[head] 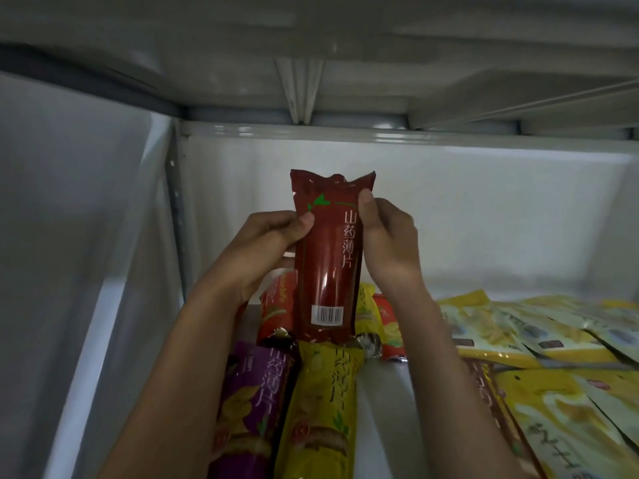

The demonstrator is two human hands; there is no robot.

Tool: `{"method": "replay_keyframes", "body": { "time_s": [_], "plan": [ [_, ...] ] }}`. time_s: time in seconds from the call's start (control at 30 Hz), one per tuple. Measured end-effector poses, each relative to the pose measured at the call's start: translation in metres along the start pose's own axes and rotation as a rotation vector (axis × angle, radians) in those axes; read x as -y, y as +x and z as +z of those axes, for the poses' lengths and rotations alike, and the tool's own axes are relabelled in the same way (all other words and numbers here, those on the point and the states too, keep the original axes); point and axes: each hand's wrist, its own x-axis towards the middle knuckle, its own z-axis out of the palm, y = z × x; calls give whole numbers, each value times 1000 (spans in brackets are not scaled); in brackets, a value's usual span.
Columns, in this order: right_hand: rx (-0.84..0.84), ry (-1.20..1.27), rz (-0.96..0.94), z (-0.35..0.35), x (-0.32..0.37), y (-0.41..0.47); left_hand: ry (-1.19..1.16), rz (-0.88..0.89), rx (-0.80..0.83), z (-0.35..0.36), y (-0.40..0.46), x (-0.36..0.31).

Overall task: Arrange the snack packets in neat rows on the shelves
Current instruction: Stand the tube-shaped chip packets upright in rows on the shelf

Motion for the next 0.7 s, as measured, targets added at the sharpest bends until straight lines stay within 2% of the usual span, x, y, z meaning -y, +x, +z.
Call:
{"method": "replay_keyframes", "body": {
  "time_s": [0.3,0.37,0.47,0.53,0.63,0.7],
  "plan": [
    [-58,81,-92,8,-14,11,-48,-70,59,-6,-2,1],
    [1,83,-47,7,-14,13,-51,-50,45,-4,-1,2],
    [174,114,74,-1,-12,13,-57,-35,19,-6,1,5],
    [257,160,87,-7,-11,13,-42,-21,13,-7,1,5],
    [315,328,125,-14,-14,12,-54,-20,0,-6,-1,5],
    [325,356,141,-17,-19,13,-58,-31,-1,-4,-1,6]
  ]
}}
